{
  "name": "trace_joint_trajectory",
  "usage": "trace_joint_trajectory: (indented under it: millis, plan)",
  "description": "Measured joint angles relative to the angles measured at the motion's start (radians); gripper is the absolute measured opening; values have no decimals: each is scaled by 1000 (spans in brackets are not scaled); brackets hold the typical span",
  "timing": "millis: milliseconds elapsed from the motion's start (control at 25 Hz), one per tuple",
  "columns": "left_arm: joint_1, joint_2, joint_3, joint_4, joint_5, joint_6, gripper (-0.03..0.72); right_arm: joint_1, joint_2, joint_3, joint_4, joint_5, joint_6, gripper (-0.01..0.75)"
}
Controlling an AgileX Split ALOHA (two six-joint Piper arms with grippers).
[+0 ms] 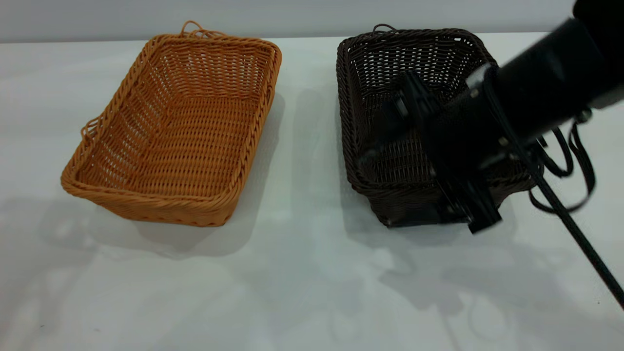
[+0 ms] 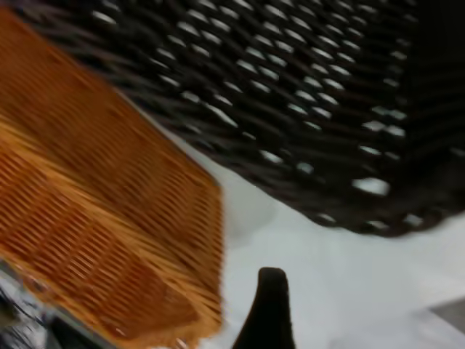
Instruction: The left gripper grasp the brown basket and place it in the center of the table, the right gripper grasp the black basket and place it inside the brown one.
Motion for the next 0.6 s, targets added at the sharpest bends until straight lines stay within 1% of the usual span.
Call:
trace_joint_trajectory:
  millis: [240, 480, 600]
  plan:
    - [0, 3, 0, 0, -4, 0, 533, 0, 31, -12, 4, -87, 156, 592]
    - [0, 3, 0, 0, -34, -20, 533, 0, 54, -15, 6, -233, 248, 592]
    - [0, 22, -24, 0, -23, -39, 533, 0, 57, -30, 9, -314, 263, 592]
